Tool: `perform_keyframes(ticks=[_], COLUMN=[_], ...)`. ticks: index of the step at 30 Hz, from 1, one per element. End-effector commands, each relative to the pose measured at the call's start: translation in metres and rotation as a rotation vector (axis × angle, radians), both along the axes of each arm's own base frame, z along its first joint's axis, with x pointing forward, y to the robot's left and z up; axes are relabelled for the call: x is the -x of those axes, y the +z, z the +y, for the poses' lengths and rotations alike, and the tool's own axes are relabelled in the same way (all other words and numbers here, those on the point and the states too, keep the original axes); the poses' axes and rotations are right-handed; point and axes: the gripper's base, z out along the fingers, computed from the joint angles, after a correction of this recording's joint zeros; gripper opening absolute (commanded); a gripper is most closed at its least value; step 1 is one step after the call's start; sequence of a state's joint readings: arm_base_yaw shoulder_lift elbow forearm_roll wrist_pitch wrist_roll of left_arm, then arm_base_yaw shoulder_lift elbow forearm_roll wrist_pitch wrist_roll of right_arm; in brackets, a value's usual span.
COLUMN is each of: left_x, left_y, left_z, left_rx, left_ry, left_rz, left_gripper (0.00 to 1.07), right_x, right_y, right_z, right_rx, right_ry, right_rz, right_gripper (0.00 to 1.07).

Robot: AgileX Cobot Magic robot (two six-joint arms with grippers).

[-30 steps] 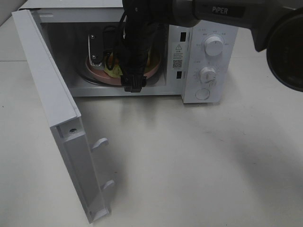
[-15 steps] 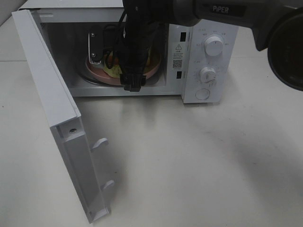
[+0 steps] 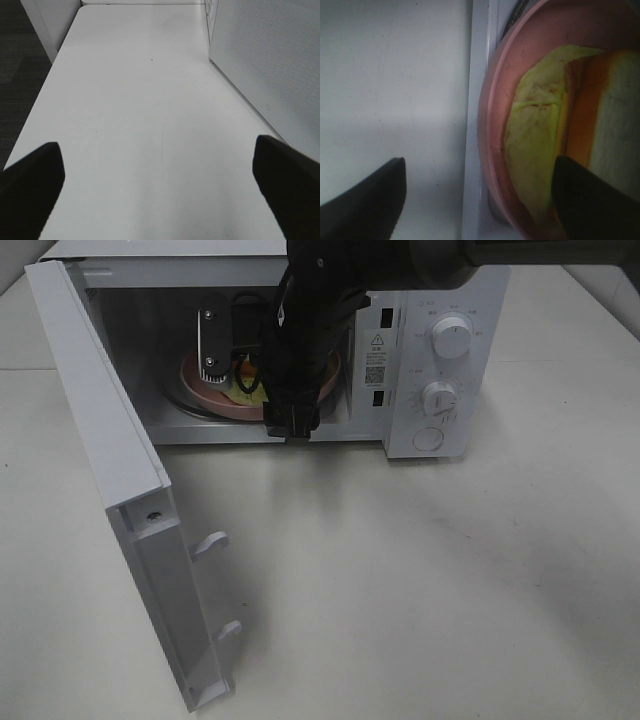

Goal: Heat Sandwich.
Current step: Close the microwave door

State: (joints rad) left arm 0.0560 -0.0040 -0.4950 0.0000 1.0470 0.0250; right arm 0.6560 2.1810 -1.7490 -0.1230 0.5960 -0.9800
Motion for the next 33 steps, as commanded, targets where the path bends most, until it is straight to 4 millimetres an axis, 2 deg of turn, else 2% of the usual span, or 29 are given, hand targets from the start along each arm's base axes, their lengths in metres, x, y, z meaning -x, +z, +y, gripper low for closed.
perform_keyframes(ticks=[1, 19, 33], left_x=[0.004, 0.004, 0.004], left_y=[0.0, 0.0, 0.0], left_z=[-0.001, -0.001, -0.001], left_rx=[0.004, 0.004, 0.004], left_ry=[-0.002, -0.002, -0.002], left_rz=[-0.038, -0.038, -0.038], left_gripper=[0.98, 0.98, 0.98], right_x=[0.007, 0.059, 0.105], right_y=[0.007, 0.025, 0.044], right_z=[-0.006, -0.045, -0.08], right_rx=[-0.023, -0.039, -0.081], right_ry=[0.0, 0.009, -0.079], right_rz=[-0.021, -0.033, 0.001], right_gripper=[0.76, 0.76, 0.76])
